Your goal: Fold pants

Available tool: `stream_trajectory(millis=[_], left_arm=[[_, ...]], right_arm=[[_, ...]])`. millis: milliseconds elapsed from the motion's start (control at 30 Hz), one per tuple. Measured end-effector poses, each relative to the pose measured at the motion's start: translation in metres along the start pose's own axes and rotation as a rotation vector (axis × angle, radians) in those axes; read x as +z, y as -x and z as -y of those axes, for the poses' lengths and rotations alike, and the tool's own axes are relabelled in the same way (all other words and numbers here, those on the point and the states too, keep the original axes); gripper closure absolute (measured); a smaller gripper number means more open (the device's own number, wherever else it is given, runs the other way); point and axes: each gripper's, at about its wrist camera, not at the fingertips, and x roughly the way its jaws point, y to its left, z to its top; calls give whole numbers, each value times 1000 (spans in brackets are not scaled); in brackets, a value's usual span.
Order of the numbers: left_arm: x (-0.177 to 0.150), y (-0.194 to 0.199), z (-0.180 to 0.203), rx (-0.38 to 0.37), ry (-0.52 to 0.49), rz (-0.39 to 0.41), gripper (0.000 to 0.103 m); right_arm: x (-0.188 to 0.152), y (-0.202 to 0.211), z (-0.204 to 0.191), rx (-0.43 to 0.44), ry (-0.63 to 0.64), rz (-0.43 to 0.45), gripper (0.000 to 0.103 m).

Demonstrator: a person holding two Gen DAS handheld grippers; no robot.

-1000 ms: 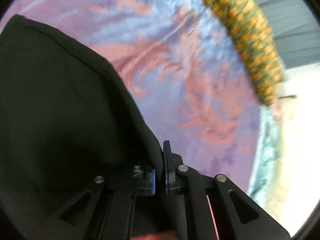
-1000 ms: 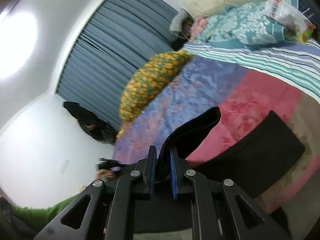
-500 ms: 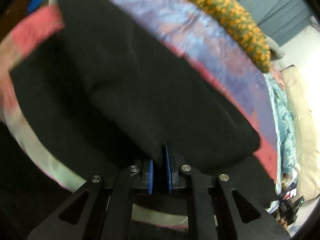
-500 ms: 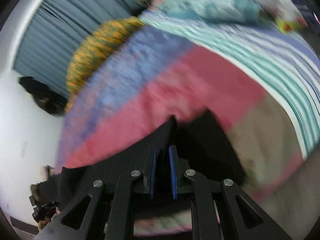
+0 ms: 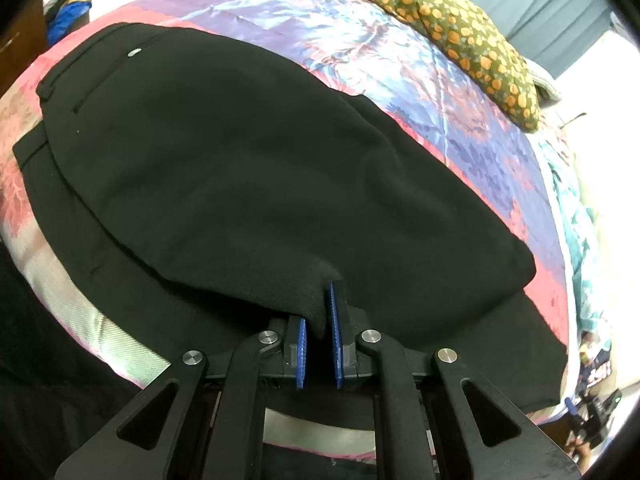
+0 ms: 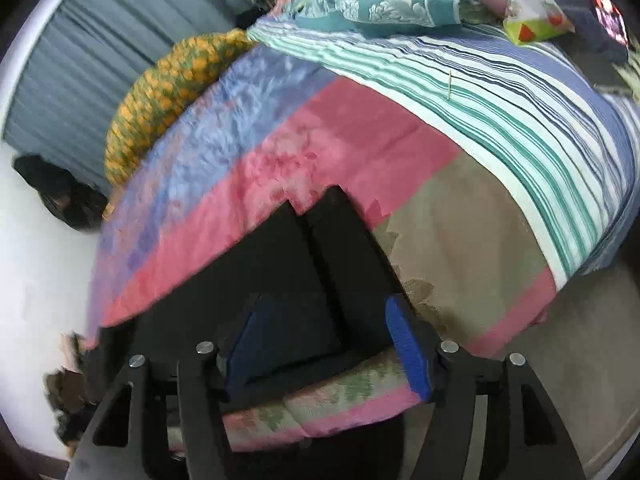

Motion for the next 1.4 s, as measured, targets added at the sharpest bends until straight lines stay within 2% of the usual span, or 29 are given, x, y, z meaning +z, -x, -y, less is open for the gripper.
stream_trajectory(millis=[100, 167, 267, 300, 333, 367, 400, 433, 533, 600, 733, 867, 1067, 1400], left_arm=[[-4, -1, 0, 2, -2, -7, 94], [-4, -1, 0, 3, -4, -9, 94], [-3, -2, 2, -1, -1, -9, 94], [-3, -3, 2, -3, 0, -9, 94], [-4, -2, 0, -4, -1, -10, 94], [-5, -1, 0, -3, -4, -7, 94], [-5, 1, 1, -5, -8, -5, 94], [-6, 4, 0, -7, -11, -4, 94], [-11, 16, 7, -36, -45, 1, 94], [-20, 20, 16, -56, -94, -11, 94], [-35, 13, 27, -56, -143, -52, 94], [-37, 12, 24, -62, -122, -63, 94], [-44, 13, 26, -22, -171, -68, 96], [-53, 9, 24, 18, -199, -106, 99]], right_arm=[[6, -7, -10, 2, 44, -31, 40], [10, -23, -21, 7, 108, -88, 42], [10, -48, -30, -100, 201, -164, 42], [9, -55, -31, -113, 218, -184, 45], [7, -60, -31, -107, 227, -206, 62], [5, -63, -34, -90, 241, -228, 74], [4, -62, -37, -107, 268, -231, 78], [4, -55, -43, -125, 305, -214, 89], [7, -26, -49, -150, 346, -135, 95], [9, -13, -44, -215, 364, -110, 97], [6, -22, -26, -307, 334, -140, 98], [3, -24, -28, -344, 345, -124, 98], [1, -29, -35, -405, 403, -131, 98], [0, -39, -38, -446, 408, -133, 98]])
